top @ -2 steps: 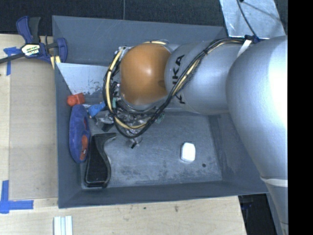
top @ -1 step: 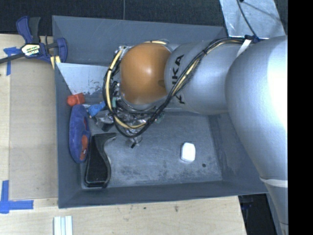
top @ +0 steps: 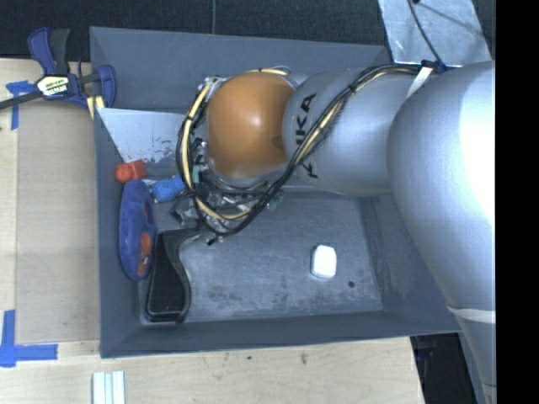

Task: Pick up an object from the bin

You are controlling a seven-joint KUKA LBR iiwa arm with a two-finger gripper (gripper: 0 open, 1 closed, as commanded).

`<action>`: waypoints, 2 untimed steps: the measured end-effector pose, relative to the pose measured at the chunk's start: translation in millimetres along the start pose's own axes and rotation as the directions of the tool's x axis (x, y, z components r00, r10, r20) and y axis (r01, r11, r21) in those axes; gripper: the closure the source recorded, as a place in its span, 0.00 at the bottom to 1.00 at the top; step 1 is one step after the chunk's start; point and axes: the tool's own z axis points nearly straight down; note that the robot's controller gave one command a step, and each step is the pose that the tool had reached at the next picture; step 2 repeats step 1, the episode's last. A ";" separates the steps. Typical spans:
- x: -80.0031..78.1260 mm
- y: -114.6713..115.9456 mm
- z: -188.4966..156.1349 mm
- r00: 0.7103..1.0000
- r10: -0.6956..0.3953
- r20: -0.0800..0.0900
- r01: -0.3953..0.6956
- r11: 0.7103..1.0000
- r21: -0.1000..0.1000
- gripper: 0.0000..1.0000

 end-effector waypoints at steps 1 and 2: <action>-2.4 -1.5 -49.9 1.000 0.004 -0.004 -0.004 1.000 0.001 1.00; -2.4 -1.5 -49.9 1.000 0.004 -0.004 -0.004 1.000 0.001 1.00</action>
Offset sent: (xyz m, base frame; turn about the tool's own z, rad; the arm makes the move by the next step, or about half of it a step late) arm -0.0001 0.0002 0.0459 0.0000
